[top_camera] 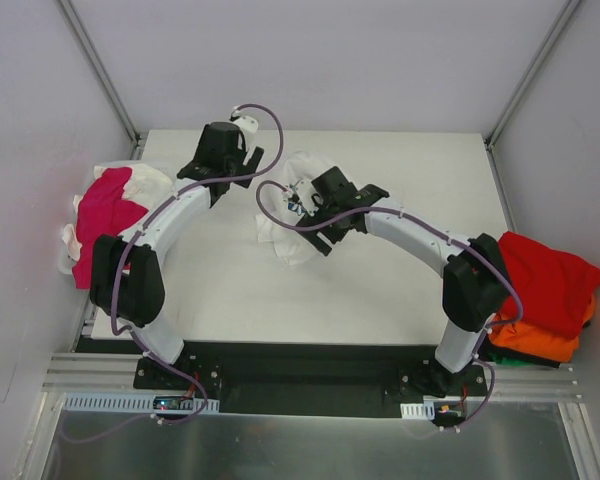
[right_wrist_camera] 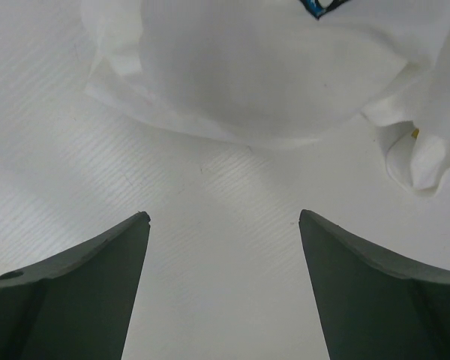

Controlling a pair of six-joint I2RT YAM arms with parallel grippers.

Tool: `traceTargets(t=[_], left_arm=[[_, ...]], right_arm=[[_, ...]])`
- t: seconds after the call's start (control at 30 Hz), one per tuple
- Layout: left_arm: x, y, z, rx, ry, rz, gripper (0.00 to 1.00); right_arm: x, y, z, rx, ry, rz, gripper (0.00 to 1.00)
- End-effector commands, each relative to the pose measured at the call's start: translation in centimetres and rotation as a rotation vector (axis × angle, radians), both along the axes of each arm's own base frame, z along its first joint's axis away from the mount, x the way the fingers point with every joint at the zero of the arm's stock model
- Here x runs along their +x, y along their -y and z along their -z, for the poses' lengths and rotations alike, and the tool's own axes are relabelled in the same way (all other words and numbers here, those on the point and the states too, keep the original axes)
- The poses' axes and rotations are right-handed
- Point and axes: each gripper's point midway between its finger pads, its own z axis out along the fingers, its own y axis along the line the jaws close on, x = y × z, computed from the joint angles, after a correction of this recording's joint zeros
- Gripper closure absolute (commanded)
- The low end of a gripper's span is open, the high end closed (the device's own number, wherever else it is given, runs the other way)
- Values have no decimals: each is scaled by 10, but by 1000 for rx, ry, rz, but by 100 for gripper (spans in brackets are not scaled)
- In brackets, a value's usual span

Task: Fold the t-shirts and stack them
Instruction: Flatten out the tshirt

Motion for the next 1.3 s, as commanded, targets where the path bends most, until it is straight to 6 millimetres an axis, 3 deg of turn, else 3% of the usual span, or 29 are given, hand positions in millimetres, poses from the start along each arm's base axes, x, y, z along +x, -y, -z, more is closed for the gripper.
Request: traceTargets(t=[0.0, 0.07, 0.27, 0.53, 0.7, 0.93, 1.27], left_arm=[[14, -25, -29, 3, 107, -59, 1], [20, -36, -28, 3, 108, -84, 1], [23, -51, -21, 9, 103, -108, 1], [26, -57, -5, 11, 80, -121, 1], [23, -56, 3, 2, 67, -119, 1], [19, -53, 12, -13, 47, -102, 1], [7, -50, 26, -17, 13, -73, 1]], right_arm=[[6, -26, -6, -8, 29, -48, 16], [7, -37, -8, -2, 31, -65, 16], [-16, -66, 3, -49, 37, -158, 18], [-28, -88, 6, -56, 40, -210, 19], [-35, -98, 20, -80, 20, -237, 21], [-29, -105, 38, -114, 7, -261, 23], [-10, -114, 42, -129, 51, -285, 25]])
